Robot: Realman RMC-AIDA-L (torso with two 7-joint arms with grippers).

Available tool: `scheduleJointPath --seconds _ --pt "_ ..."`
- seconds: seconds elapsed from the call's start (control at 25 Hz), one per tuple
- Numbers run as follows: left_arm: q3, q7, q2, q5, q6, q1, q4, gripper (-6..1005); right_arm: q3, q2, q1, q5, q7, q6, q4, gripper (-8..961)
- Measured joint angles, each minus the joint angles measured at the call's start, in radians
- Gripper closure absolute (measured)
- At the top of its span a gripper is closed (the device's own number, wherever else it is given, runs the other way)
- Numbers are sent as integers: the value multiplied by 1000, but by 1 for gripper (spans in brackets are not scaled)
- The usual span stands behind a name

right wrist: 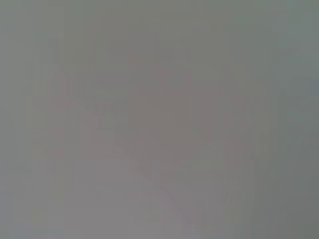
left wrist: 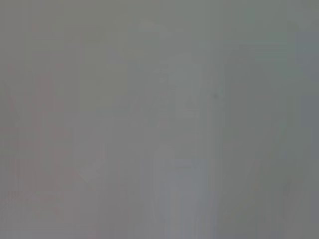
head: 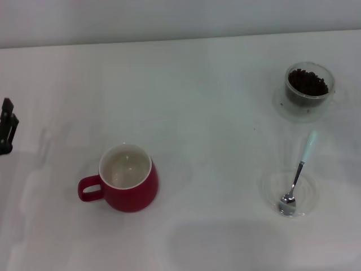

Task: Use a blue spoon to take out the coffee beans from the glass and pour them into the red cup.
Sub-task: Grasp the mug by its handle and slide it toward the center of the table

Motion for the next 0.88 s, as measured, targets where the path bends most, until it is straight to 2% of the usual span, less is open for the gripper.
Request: scheduleJointPath --seconds 0.28,0.52,0.72,0.88 --pt "1 0 0 108 59 102 14 319 -4 0 -8 -1 73 2 -8 89" --pt "38 -2 -1 148 131 170 27 320 -23 -4 -37 -7 292 2 -59 89" --pt "96 -13 -1 142 148 183 23 320 -67 -10 -58 -18 440 -9 -119 89" --pt "105 -48 0 143 147 202 17 318 -77 -23 -74 -19 527 -13 -131 89"
